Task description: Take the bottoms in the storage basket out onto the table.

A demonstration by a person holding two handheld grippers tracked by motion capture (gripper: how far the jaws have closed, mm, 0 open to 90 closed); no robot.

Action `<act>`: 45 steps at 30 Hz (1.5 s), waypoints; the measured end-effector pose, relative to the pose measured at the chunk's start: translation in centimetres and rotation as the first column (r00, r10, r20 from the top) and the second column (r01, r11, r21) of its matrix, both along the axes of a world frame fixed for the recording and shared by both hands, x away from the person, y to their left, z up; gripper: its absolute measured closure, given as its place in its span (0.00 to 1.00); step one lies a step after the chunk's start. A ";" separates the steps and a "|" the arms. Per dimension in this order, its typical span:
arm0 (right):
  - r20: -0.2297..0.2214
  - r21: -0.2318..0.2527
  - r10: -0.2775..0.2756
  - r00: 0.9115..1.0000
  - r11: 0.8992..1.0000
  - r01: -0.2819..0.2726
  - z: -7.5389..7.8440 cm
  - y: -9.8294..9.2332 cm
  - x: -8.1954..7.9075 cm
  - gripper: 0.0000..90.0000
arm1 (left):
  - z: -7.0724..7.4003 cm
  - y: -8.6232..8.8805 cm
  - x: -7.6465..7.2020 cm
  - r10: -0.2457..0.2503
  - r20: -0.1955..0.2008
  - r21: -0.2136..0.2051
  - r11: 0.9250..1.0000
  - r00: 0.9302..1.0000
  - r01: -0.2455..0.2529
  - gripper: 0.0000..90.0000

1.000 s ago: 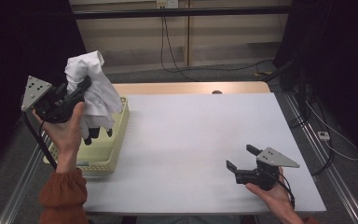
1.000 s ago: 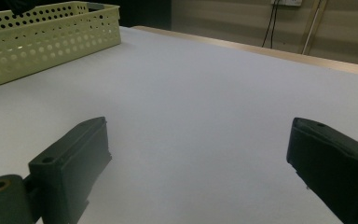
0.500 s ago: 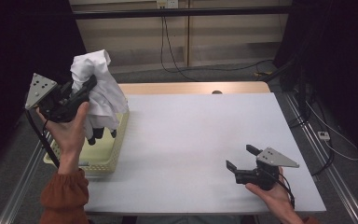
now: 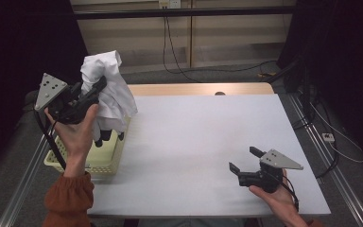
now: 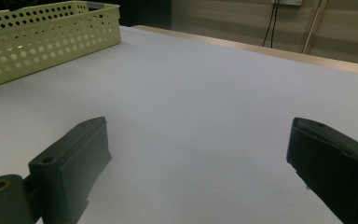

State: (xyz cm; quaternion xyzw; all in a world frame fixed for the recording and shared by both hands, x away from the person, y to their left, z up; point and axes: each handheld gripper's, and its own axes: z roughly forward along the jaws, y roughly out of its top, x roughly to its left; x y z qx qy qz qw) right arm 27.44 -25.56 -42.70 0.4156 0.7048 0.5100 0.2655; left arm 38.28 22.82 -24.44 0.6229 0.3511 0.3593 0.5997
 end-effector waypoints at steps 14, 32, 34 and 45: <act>0.000 -0.001 -0.002 1.000 1.000 0.002 0.0 0.0 0.0 0.06 | -0.2 -1.7 0.3 -0.047 -0.030 0.019 0.999 0.998 0.048 0.72; -0.003 0.000 -0.004 1.000 1.000 0.004 0.0 0.0 0.1 0.06 | -0.7 -5.1 0.6 -0.115 -0.057 0.074 0.990 0.992 0.119 0.72; -0.003 0.000 -0.004 1.000 1.000 0.004 0.0 0.0 0.1 0.06 | -0.6 -5.3 0.5 -0.120 -0.058 0.072 0.990 0.991 0.124 0.72; -0.005 -0.001 -0.001 1.000 1.000 0.001 -0.1 0.1 0.2 0.06 | -0.7 -7.0 1.0 -0.159 -0.079 0.093 0.982 0.984 0.166 0.72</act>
